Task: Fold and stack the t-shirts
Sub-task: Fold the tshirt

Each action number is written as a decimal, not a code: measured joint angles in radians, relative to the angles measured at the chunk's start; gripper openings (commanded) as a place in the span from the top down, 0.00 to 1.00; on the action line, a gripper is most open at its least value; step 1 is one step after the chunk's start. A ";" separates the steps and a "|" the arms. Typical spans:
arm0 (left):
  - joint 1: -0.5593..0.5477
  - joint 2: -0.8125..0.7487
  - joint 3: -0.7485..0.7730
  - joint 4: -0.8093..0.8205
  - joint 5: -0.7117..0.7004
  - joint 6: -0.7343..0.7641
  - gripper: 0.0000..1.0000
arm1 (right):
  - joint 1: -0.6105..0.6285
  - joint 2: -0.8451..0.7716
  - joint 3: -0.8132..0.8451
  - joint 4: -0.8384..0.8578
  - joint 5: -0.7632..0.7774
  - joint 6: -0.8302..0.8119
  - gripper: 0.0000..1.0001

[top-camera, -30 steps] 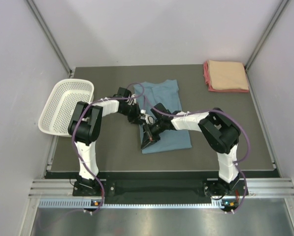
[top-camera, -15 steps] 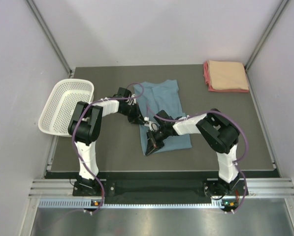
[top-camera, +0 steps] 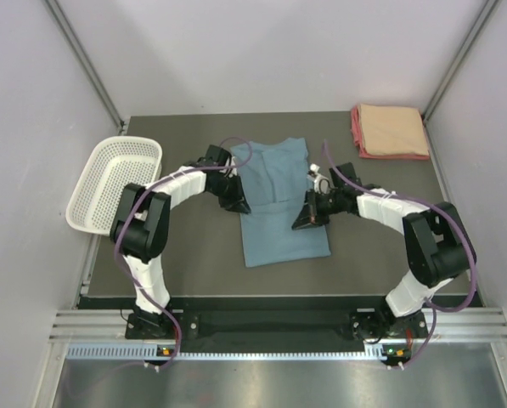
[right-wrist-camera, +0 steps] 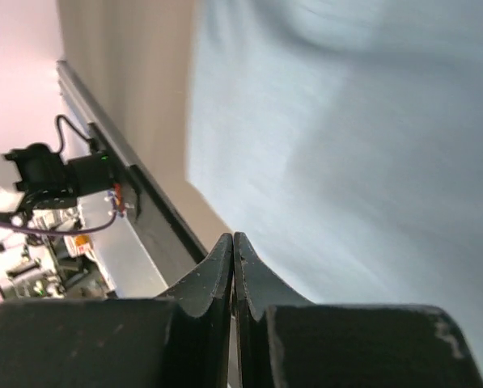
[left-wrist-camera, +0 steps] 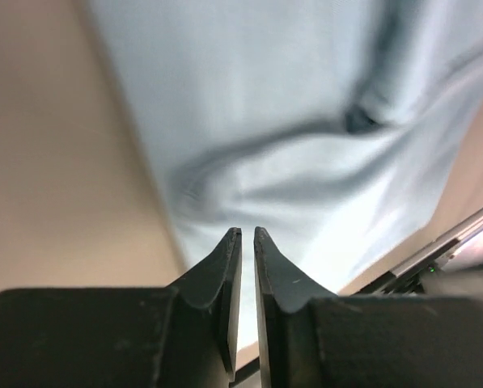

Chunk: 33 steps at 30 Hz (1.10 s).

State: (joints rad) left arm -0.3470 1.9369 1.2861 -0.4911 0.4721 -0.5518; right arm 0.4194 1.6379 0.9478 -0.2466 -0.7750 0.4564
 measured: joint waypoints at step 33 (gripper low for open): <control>-0.131 -0.523 -0.576 0.043 -0.042 -0.194 0.45 | -0.326 -0.267 -0.321 -0.232 0.227 -0.124 0.39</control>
State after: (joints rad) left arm -0.4778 1.4136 0.7097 -0.4484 0.4297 -0.7460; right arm 0.0937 1.3705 0.6266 -0.4786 -0.5484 0.3321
